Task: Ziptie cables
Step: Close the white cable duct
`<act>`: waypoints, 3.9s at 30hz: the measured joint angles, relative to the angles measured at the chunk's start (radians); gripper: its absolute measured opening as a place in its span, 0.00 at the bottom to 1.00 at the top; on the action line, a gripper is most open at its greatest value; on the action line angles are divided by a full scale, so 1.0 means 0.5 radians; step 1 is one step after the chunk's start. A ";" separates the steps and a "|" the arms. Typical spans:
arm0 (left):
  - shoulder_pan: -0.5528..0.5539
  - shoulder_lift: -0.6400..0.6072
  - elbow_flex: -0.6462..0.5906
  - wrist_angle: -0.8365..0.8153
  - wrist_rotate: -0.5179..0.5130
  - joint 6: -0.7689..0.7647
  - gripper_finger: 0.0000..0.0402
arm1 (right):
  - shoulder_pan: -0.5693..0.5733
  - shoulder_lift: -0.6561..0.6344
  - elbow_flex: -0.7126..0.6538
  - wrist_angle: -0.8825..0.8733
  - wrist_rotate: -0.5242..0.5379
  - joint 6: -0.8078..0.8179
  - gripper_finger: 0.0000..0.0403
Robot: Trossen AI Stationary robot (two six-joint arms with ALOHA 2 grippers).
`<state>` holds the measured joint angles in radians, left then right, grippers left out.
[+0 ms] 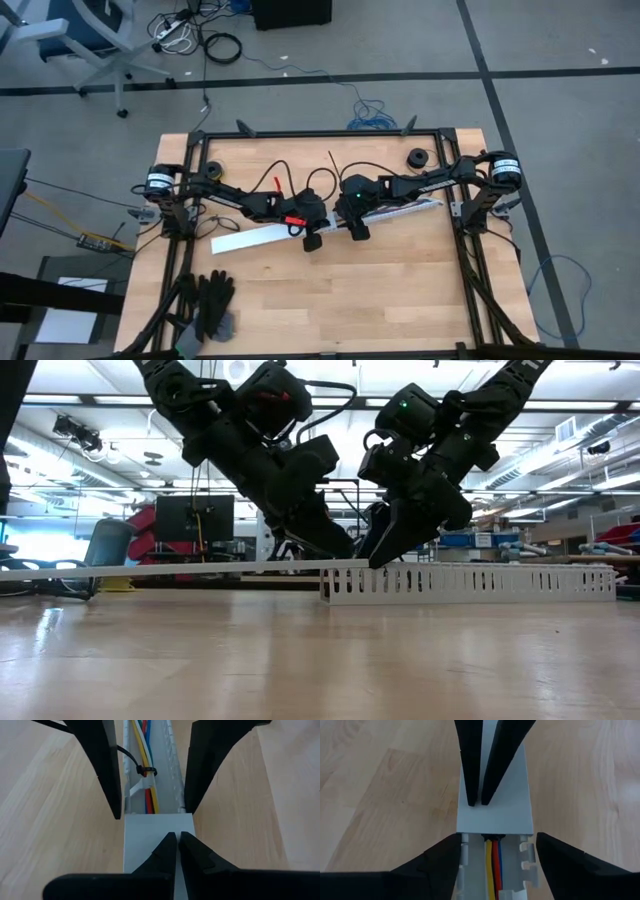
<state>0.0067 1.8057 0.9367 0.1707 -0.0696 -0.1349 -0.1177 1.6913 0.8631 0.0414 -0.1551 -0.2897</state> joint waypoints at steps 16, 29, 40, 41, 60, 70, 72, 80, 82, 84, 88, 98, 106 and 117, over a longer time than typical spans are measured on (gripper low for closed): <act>0.000 0.002 0.001 -0.004 -0.010 -0.001 0.00 | -0.028 -0.093 0.002 -0.238 -0.023 0.014 0.60; 0.000 0.002 -0.002 0.004 -0.009 -0.001 0.00 | -0.014 -0.082 0.002 -0.226 -0.004 -0.022 0.57; 0.000 0.003 -0.003 0.019 -0.008 0.000 0.00 | -0.009 -0.085 -0.052 -0.154 -0.011 -0.021 0.45; 0.000 0.004 -0.004 0.028 0.001 0.000 0.00 | -0.005 -0.085 -0.053 -0.146 -0.008 -0.021 0.45; 0.054 0.007 -0.006 0.082 0.071 0.039 0.00 | 0.005 -0.080 -0.056 -0.086 -0.002 -0.015 0.44; 0.064 0.073 0.006 0.162 0.116 0.045 0.00 | 0.005 -0.079 -0.057 -0.075 -0.004 -0.017 0.44; 0.066 0.081 0.022 0.148 0.128 0.046 0.00 | 0.005 -0.079 -0.058 -0.075 -0.007 -0.018 0.45; 0.067 0.103 0.073 0.108 0.128 0.096 0.00 | 0.005 -0.082 -0.059 -0.064 -0.006 -0.019 0.48; 0.067 0.102 0.075 0.090 0.127 0.095 0.00 | 0.005 -0.084 -0.059 -0.059 0.001 -0.019 0.50; 0.067 0.101 0.076 0.086 0.128 0.092 0.00 | 0.005 -0.088 -0.059 -0.056 0.009 -0.020 0.52; 0.066 0.101 0.076 0.085 0.127 0.091 0.00 | 0.005 -0.097 -0.059 -0.053 0.023 -0.021 0.56; 0.066 0.102 0.075 0.082 0.123 0.090 0.00 | -0.004 -0.102 -0.056 -0.114 0.086 0.052 0.60; 0.066 0.102 0.075 0.079 0.121 0.089 0.00 | -0.006 -0.227 -0.056 -0.181 0.101 0.072 0.59; 0.066 0.104 0.072 0.086 0.121 0.089 0.00 | -0.031 -0.242 -0.055 -0.338 0.052 0.069 0.59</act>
<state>0.0395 1.8576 0.9730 0.2138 -0.0090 -0.0902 -0.1329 1.5701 0.8356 -0.1276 -0.1292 -0.2553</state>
